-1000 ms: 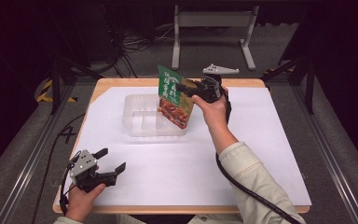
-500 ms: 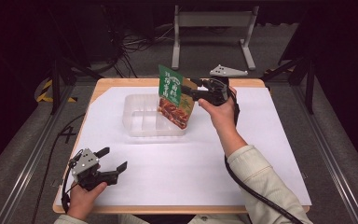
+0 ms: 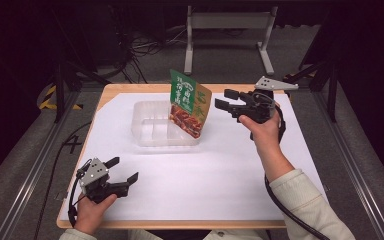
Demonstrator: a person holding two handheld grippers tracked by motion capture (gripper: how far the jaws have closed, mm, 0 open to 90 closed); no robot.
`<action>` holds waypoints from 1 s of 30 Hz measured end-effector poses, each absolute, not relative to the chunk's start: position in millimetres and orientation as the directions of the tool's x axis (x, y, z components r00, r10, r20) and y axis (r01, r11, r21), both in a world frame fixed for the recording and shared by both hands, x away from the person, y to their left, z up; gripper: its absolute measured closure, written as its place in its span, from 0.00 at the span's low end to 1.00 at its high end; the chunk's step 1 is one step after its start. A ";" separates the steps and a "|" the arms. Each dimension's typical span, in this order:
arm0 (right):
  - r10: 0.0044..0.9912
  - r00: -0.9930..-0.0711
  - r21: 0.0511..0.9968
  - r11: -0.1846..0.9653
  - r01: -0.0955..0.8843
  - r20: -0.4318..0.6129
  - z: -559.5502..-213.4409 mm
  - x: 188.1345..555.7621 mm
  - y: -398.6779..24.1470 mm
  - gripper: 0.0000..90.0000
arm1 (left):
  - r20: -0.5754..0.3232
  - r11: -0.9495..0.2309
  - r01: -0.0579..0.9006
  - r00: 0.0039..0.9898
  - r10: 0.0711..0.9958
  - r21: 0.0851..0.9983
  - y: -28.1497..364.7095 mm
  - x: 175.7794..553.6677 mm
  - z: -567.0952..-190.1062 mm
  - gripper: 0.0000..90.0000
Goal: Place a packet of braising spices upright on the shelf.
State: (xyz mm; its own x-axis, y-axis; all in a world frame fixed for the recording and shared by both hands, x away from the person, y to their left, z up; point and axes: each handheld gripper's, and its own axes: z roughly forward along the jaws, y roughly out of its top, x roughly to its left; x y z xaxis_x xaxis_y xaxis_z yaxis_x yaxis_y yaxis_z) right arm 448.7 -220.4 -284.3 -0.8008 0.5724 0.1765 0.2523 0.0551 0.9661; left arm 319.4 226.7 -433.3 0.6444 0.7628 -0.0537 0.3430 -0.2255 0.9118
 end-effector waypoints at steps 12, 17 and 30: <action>0.546 -0.830 0.960 0.157 0.231 0.111 -275.9 414.1 -245.3 0.27 | -0.056 -0.229 0.343 0.652 0.756 0.911 224.9 320.9 -433.4 0.16; 0.564 -0.822 0.962 0.171 0.214 0.082 -274.1 402.3 -250.6 0.17 | -0.049 -0.233 0.339 0.652 0.757 0.911 224.9 320.7 -433.1 0.16; 0.575 -0.818 0.951 0.246 0.188 0.014 -294.6 379.1 -261.4 0.13 | -0.045 -0.227 0.331 0.646 0.762 0.916 226.4 316.5 -432.1 0.16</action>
State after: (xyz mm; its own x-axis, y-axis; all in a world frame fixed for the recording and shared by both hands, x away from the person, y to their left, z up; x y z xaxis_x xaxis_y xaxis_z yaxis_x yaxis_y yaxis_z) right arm 379.1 -261.4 -294.6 -0.8182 0.5748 0.0136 0.1883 0.2455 0.9509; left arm 316.5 226.4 -432.1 0.6457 0.7623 -0.0447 0.3309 -0.2266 0.9161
